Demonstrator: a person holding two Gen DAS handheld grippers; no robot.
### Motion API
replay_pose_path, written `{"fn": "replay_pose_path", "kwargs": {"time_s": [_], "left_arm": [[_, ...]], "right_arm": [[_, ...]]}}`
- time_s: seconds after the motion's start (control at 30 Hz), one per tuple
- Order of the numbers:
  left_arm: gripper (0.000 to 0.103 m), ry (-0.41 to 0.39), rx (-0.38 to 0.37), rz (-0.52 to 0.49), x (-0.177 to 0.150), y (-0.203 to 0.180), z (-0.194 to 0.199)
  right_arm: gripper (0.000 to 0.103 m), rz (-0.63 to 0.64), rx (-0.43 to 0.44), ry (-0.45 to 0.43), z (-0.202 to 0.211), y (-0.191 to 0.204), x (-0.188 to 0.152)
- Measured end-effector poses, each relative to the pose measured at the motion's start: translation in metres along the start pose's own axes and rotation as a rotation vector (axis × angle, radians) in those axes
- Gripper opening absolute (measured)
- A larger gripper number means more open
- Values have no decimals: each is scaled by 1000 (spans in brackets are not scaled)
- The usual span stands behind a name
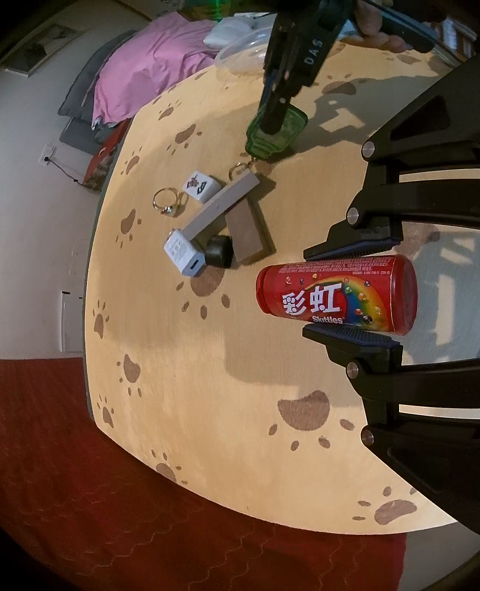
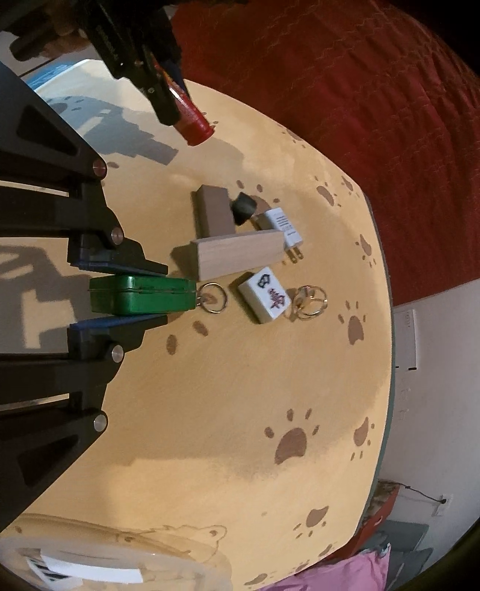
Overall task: Organize rigid objects
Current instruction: 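Grasp the green tin keychain with the right tool while the left tool holds the tube, then carry the green tin into the bowl and open the right tool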
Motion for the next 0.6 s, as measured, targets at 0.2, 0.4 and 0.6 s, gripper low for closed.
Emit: {"fn": "replay_pose_path", "kwargs": {"time_s": [0.2, 0.4, 0.6], "left_arm": [[35, -1, 8, -10, -3, -11, 6], [35, -6, 21, -8, -6, -15, 13], [35, -16, 38, -6, -5, -15, 20]], "right_arm": [[20, 22, 2, 32, -11, 0, -10], [20, 30, 11, 56, -25, -1, -13], [20, -43, 46, 22, -6, -9, -12]]}}
Point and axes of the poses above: each gripper's, at about its wrist camera, not at the fingertips, and z roughly against the way its jaws point, y to its left, x to its top, the point moved 10 cm from there along -z, roughly the way its jaws point, and after that the axes turned 7 degrees about -y, right-handed, at the moved point
